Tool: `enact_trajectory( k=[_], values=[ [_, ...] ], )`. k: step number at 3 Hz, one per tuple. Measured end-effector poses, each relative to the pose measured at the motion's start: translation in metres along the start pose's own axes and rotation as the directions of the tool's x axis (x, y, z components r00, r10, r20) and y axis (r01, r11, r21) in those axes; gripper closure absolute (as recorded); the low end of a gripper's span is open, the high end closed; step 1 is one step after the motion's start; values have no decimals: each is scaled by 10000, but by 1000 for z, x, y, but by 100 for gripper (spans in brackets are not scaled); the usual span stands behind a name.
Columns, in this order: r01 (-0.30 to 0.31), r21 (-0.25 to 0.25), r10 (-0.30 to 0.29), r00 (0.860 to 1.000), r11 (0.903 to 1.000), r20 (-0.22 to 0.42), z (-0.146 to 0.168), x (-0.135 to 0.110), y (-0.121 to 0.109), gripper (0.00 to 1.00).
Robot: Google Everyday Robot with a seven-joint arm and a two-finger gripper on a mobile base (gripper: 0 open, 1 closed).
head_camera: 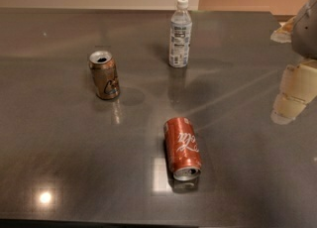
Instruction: Pick coke can
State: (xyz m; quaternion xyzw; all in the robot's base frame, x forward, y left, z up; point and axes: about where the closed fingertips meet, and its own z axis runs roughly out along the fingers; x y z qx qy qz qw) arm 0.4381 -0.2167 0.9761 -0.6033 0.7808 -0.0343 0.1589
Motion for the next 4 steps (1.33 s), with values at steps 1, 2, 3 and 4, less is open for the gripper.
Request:
enact_trajectory(
  k=[1,2,3,4],
  values=[
    [1,0,-1,10000,10000,0,0,0,0,0],
    [622,-188,-622,9981,9979,19,3,-2,0,0],
    [2421,-654,-2417,9702,9680,151,11,-24,7,0],
    [4625,-850,-4629,8863,8825,165,22,-48,20,0]
  ],
)
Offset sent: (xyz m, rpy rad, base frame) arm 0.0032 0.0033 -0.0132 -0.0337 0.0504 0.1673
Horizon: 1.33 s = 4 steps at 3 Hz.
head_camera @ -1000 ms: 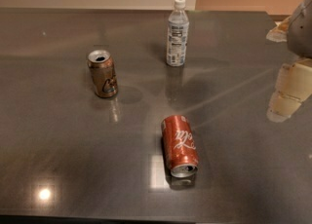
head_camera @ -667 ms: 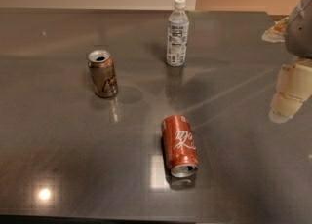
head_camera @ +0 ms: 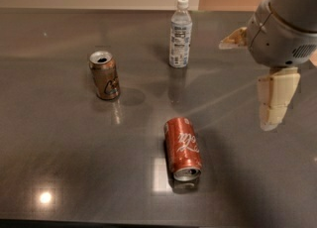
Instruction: Pick coke can
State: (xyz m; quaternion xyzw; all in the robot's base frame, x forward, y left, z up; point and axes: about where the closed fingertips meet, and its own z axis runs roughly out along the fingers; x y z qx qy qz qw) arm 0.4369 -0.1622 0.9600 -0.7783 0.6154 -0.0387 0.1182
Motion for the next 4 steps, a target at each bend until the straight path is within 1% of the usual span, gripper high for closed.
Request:
enact_trajectory(
  k=[1,2,3,4],
  values=[
    [2412,-231,-2415,9704,9702,-79,13,-27,8,0],
    [4498,-544,-4504,8928,8915,17,26,-46,19,0],
    [6144,-774,-6142,7886,7852,292,33,-63,27,0],
    [7363,-1041,-7331,6761,6685,743,46,-81,30,0]
  ],
)
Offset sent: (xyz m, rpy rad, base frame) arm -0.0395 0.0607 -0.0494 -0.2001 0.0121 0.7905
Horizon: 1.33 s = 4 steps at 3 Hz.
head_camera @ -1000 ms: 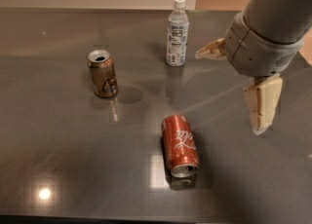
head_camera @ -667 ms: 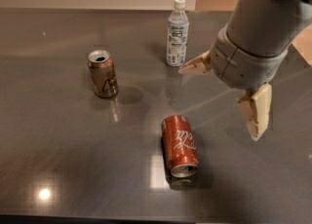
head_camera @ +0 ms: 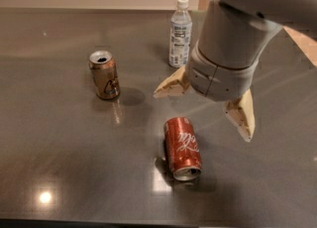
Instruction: Pick coke can
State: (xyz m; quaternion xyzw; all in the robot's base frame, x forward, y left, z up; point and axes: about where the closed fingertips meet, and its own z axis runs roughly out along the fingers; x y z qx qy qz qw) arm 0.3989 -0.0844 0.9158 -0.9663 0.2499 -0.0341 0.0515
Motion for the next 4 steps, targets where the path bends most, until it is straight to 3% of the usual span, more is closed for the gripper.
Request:
enact_trajectory(
  k=[1,2,4],
  values=[
    [1120,-431,-1101,9930,9928,438,17,-6,-11,0],
    [1943,-776,-1872,9782,9779,898,34,-14,-18,0],
    [2796,-1143,-2635,9548,9533,1377,57,-30,-13,6]
  ],
)
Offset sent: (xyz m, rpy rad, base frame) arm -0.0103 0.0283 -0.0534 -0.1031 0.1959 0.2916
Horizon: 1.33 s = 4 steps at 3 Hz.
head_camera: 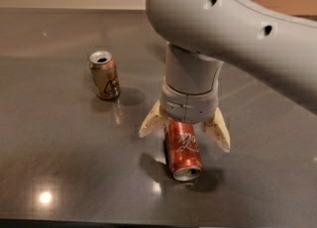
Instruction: Pick coke can
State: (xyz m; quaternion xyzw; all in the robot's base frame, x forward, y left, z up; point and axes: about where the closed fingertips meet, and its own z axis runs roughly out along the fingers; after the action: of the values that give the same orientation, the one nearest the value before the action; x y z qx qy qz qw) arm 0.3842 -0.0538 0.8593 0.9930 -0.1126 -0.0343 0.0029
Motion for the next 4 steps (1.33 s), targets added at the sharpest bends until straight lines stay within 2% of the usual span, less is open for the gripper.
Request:
enact_trajectory(
  k=[1,3,4],
  values=[
    [134,13,-134,9999,9999,25,5,1,0,25],
    [266,104,-265,9996,9996,-48,6,6,1,71],
    [-88,194,87,9999,9998,67,-8,9,1,94]
  ],
)
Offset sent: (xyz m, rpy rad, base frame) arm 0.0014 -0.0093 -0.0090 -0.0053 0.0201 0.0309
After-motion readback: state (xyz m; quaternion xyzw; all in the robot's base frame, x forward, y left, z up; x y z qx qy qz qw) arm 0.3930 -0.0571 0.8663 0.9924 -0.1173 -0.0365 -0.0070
